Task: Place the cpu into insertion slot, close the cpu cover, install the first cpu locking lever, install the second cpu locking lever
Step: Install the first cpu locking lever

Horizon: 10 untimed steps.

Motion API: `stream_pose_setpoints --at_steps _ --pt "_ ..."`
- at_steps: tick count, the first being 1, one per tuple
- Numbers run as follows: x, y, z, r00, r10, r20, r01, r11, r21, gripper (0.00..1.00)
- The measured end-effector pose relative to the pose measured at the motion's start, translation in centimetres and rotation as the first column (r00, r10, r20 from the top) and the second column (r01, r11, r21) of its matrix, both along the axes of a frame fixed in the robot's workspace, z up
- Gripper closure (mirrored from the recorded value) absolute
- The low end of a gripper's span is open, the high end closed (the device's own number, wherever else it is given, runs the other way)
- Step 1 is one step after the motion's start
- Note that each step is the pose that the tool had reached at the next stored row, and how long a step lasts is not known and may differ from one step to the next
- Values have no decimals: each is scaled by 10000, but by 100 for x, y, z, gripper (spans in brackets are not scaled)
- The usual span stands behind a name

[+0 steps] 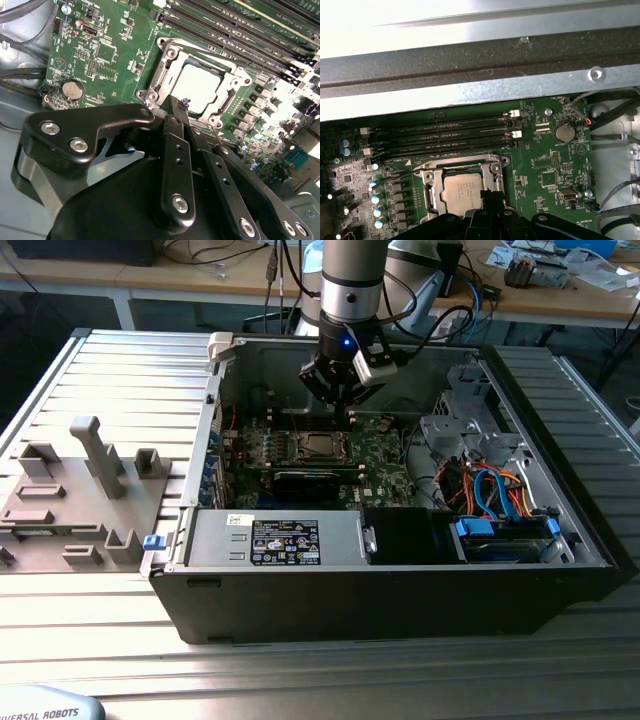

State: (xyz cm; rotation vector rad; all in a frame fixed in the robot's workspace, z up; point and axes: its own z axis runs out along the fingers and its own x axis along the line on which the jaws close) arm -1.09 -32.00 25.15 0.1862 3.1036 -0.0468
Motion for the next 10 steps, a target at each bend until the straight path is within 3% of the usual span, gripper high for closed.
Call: stream_pose_setpoints --at_steps 10 --pt "0 0 0 9997 235 1 -235 9997 0 89"
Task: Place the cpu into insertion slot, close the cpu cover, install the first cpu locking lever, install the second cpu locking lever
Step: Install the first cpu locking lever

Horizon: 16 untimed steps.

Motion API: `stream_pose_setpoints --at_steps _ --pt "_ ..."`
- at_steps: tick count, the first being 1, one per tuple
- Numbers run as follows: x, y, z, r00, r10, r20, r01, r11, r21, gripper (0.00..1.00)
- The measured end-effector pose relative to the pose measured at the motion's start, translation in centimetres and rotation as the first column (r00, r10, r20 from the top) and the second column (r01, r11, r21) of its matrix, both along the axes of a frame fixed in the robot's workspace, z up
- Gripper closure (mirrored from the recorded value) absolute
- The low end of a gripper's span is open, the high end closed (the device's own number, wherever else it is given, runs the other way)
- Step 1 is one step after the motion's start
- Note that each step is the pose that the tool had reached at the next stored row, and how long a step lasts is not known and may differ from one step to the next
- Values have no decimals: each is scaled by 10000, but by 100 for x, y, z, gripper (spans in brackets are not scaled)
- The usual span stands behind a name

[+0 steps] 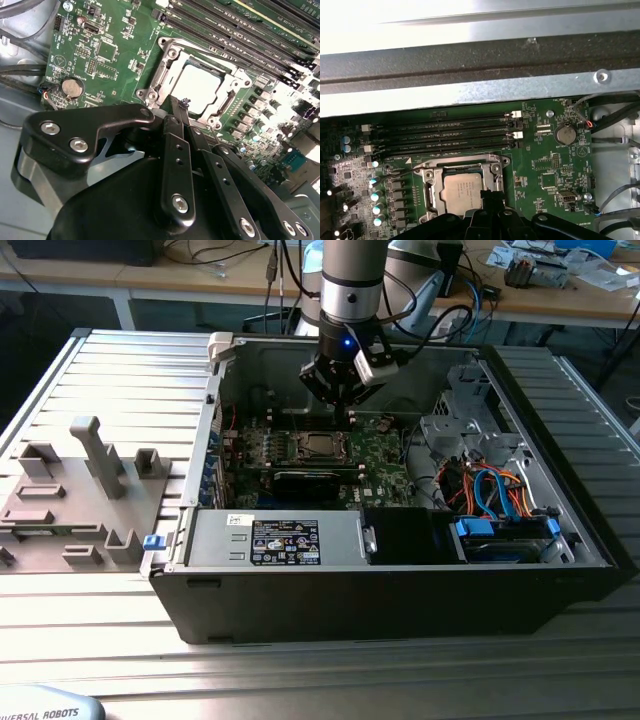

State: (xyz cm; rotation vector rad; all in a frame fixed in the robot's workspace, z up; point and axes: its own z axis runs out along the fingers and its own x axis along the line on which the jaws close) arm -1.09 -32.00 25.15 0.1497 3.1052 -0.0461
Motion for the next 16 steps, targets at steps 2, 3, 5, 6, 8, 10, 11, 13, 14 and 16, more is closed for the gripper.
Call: stream_pose_setpoints --at_steps 2,3,5,6,8,10,11,13,14,16 --pt "0 0 0 10000 46 -1 -46 10000 0 89" --pt "0 0 0 10000 68 -1 -68 10000 0 89" --pt "0 0 0 9999 110 -1 -110 9999 0 89" --pt "0 0 0 9999 125 0 -125 9999 0 89" --pt "0 0 0 9999 157 -1 -157 9999 -1 89" --pt "0 0 0 9998 197 -1 -197 9998 0 89" --pt "0 0 0 9998 215 -1 -215 9998 0 89" --pt "0 0 0 9997 255 0 -255 9997 0 89" --pt "0 0 0 9996 287 0 -287 9996 0 89" --pt "0 0 0 9994 342 0 -342 9994 0 89"
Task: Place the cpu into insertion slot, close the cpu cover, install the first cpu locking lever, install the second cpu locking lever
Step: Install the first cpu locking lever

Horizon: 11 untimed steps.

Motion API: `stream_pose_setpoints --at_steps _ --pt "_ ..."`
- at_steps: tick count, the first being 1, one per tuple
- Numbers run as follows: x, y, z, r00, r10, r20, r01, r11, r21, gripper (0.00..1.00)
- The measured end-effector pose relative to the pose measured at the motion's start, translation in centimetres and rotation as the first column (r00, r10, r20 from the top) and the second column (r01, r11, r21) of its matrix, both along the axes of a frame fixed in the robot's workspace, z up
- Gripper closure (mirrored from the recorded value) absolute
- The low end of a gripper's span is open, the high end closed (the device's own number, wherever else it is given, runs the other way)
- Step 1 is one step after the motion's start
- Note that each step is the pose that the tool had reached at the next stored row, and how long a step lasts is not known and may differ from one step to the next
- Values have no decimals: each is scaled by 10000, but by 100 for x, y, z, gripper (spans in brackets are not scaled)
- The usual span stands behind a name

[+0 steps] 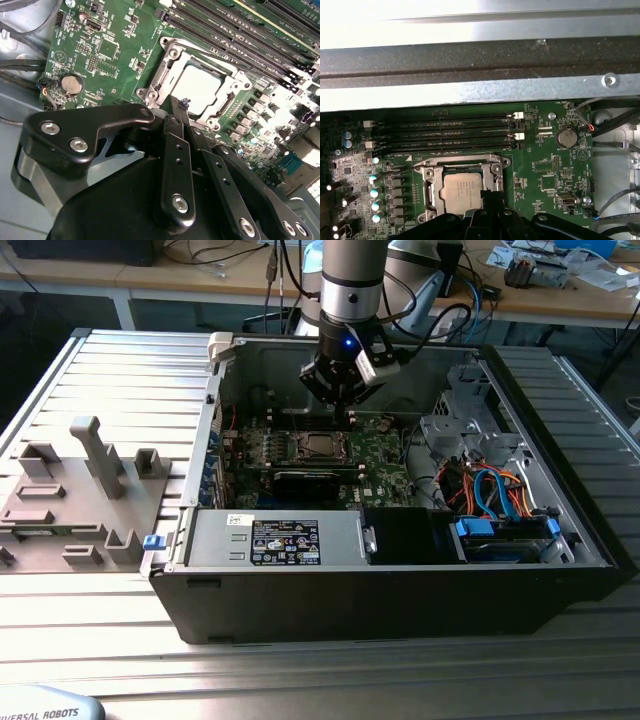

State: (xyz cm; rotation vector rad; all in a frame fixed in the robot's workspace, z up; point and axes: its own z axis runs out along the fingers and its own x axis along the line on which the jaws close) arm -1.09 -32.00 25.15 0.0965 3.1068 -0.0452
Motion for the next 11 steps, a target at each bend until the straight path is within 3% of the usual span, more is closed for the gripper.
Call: stream_pose_setpoints --at_steps 11 --pt "0 0 0 9998 223 0 -223 9998 0 89"
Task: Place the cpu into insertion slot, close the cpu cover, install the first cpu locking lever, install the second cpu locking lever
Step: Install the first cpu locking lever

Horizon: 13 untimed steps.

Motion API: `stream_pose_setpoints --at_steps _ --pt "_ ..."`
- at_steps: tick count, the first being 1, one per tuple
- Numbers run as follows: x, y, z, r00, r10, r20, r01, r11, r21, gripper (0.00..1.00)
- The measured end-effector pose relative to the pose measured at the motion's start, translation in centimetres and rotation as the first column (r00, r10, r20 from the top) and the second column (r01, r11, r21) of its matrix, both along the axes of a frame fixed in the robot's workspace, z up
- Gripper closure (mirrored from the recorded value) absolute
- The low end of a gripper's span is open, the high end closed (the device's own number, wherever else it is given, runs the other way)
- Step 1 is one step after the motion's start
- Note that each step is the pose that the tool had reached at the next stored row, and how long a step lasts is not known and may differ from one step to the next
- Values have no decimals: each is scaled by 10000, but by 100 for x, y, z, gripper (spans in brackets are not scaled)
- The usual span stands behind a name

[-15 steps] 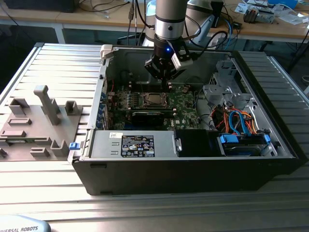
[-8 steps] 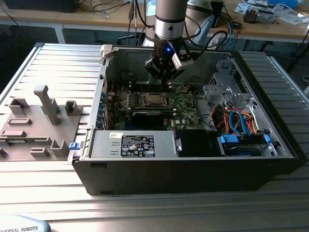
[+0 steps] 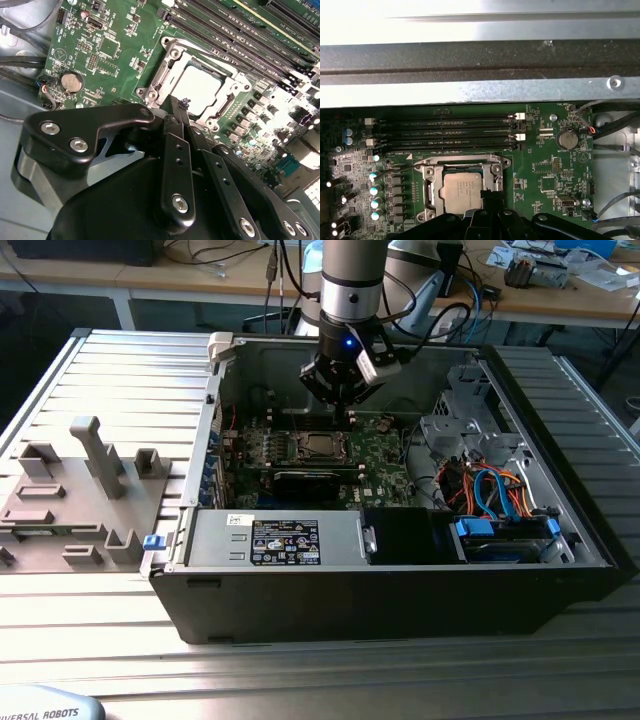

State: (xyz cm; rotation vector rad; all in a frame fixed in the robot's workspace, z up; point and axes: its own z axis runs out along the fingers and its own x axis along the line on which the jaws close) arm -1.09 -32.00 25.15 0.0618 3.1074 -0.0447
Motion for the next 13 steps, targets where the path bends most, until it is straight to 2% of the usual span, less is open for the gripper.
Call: stream_pose_setpoints --at_steps 13 --pt "0 0 0 9998 200 0 -200 9998 0 89"
